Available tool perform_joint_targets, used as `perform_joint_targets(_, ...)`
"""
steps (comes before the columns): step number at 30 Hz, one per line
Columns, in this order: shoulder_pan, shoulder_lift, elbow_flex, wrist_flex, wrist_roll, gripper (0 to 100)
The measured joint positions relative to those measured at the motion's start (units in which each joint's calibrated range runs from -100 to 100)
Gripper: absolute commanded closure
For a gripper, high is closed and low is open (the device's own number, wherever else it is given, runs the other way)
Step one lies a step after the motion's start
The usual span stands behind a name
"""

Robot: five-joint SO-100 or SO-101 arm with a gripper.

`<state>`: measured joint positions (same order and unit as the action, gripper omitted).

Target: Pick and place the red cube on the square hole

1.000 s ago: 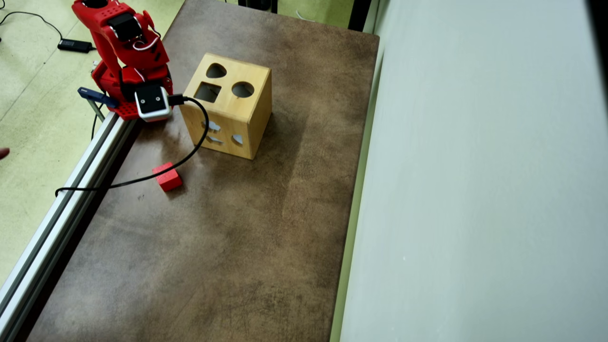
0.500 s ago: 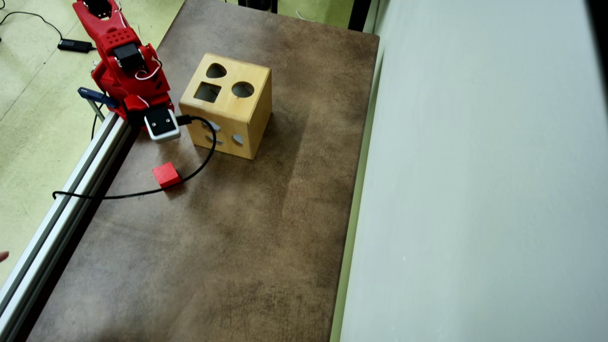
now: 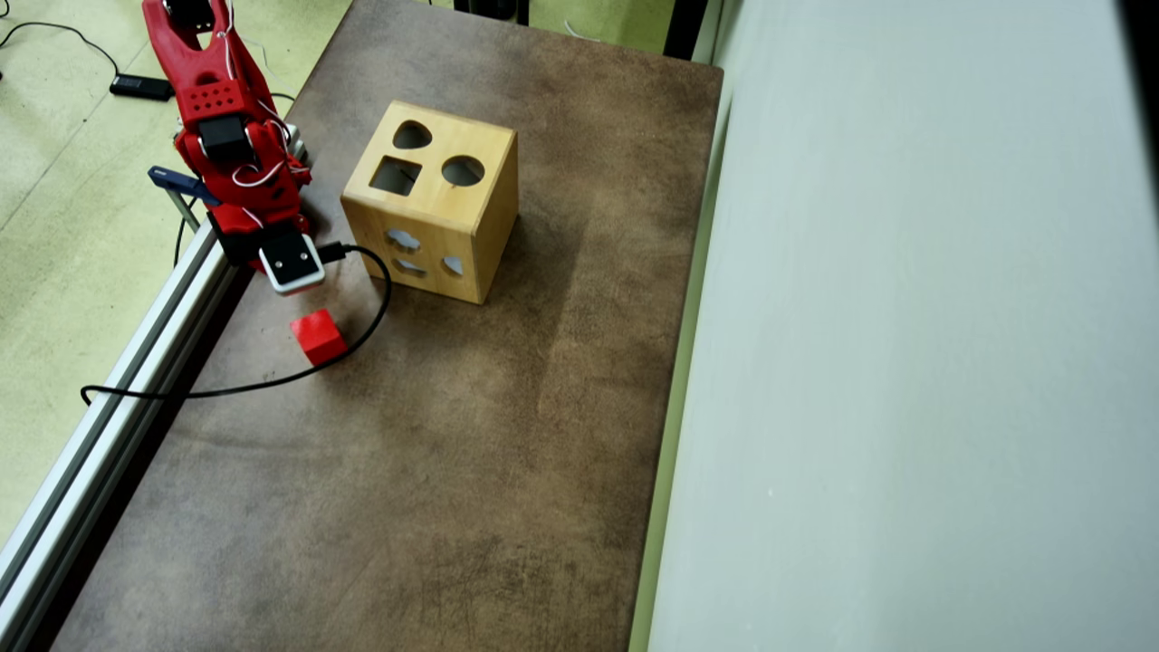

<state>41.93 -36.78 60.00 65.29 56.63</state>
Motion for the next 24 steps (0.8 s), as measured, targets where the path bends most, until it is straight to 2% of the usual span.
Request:
perform_joint_targets(10,0.0,0.0,0.0,-0.1,-1.0,94)
perform_joint_targets(19,0.0,0.0,-1.7,-0.2,-7.7,94)
perform_joint_targets(22,0.0,0.0,-2.7,-0.2,-8.2,88)
perform_joint_targets(24,0.0,0.0,-2.7,-0.2,-8.4,81)
